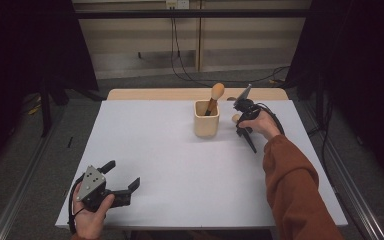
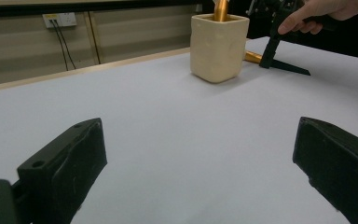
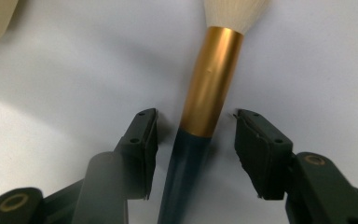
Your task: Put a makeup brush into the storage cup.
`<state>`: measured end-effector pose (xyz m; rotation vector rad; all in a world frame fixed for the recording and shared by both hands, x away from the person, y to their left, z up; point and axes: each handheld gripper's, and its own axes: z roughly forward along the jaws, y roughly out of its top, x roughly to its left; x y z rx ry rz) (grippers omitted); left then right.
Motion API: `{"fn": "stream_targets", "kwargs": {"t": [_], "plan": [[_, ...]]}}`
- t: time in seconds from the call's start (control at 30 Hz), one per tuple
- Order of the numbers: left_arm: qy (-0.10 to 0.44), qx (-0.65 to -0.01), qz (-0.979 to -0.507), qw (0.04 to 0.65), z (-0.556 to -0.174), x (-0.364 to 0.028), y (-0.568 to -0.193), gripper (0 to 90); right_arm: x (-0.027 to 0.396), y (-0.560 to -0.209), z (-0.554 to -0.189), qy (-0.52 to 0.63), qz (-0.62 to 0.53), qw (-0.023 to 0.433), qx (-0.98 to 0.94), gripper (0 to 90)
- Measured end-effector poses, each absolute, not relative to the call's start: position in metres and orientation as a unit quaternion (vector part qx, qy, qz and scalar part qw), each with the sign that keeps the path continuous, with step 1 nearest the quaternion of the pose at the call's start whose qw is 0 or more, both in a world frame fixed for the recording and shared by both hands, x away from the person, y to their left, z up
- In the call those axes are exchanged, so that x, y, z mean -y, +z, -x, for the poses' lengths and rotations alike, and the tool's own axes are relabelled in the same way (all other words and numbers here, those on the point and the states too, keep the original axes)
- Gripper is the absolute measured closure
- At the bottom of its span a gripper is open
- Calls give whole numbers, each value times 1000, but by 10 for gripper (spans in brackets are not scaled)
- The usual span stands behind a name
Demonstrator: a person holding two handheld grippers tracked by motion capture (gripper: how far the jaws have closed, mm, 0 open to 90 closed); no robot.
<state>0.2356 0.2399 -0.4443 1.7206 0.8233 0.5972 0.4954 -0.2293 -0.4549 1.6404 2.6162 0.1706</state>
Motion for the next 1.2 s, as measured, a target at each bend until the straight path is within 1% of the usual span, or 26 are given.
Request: {"fn": "stream_targets", "kwargs": {"t": [0.07, 0.1, 0.13, 0.17, 0.33, 0.43, 0.83, 1.2], "plan": [[250, -346, -724, 542, -236, -239, -444, 27, 229, -455, -496, 54, -530, 25, -846, 525], [252, -346, -724, 541, -235, -239, -444, 27, 229, -454, -496, 54, -529, 25, -846, 559], [252, -346, -724, 541, -235, -239, -444, 27, 228, -454, -496, 60, -527, 27, -847, 638], [251, -347, -724, 542, -236, -239, -445, 27, 228, -454, -496, 67, -526, 32, -848, 679], [250, -343, -726, 541, -236, -239, -445, 27, 227, -454, -497, 67, -531, 29, -844, 708], [249, -346, -725, 541, -236, -239, -445, 27, 225, -453, -497, 62, -538, 27, -840, 742], [251, -347, -727, 537, -236, -240, -445, 27, 224, -452, -495, 57, -542, 34, -838, 748], [251, -347, -726, 538, -235, -240, -445, 27, 234, -433, -486, 121, -548, 46, -826, 748]]}}
